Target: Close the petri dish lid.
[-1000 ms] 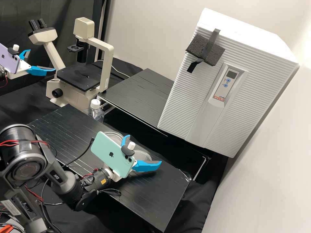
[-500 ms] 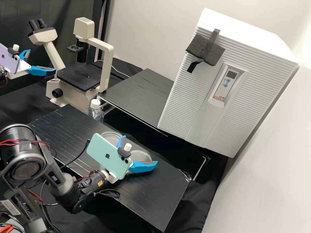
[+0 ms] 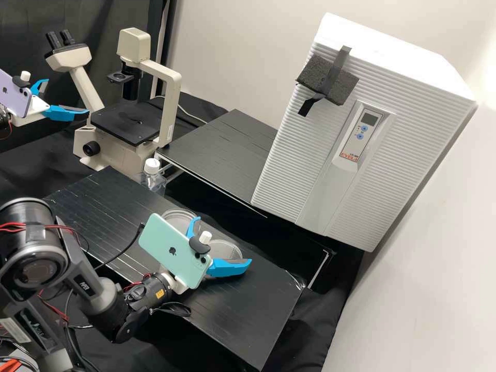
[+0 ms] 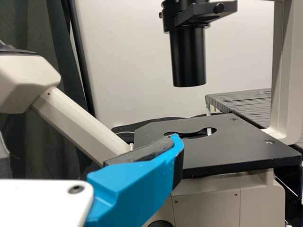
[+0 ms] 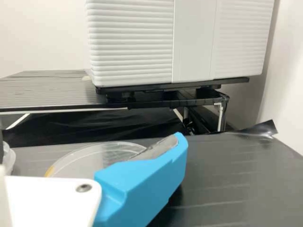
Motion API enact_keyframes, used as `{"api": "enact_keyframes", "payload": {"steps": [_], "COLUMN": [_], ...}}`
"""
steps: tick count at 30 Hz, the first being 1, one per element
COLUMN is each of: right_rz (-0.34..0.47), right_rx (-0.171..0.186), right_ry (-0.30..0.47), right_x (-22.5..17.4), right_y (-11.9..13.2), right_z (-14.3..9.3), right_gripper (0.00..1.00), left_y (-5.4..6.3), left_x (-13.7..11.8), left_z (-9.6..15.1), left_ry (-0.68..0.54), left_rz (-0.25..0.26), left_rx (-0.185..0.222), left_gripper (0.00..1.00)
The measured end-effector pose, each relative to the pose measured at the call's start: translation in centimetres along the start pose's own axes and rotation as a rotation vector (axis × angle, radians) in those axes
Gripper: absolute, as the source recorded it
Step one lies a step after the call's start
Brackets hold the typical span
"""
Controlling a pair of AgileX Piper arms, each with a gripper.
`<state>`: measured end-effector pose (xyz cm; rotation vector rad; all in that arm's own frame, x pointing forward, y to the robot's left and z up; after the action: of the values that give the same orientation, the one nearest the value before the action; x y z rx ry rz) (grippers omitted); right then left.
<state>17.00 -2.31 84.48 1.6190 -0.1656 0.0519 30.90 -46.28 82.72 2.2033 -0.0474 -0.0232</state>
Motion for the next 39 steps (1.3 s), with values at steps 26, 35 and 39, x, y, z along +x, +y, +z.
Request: {"api": "enact_keyframes", "payload": {"steps": [26, 35, 39], "right_rz": [0.035, 0.013, 0.008], "right_rx": [-0.015, -0.024, -0.020], "right_ry": [-0.056, -0.044, -0.049], "right_x": [-0.8, -0.8, -0.7], "right_y": [1.3, 1.1, 1.0], "right_z": [1.3, 1.2, 1.3], "right_gripper": [1.00, 1.00, 1.00], "left_y": [0.0, 0.0, 0.0], "left_x": [0.0, 0.0, 0.0], "left_z": [0.0, 0.0, 0.0], "left_ry": [0.000, 0.000, 0.000], "left_rz": [0.000, 0.000, 0.000], "left_rx": [0.000, 0.000, 0.000], "left_gripper": [1.00, 1.00, 1.00]}}
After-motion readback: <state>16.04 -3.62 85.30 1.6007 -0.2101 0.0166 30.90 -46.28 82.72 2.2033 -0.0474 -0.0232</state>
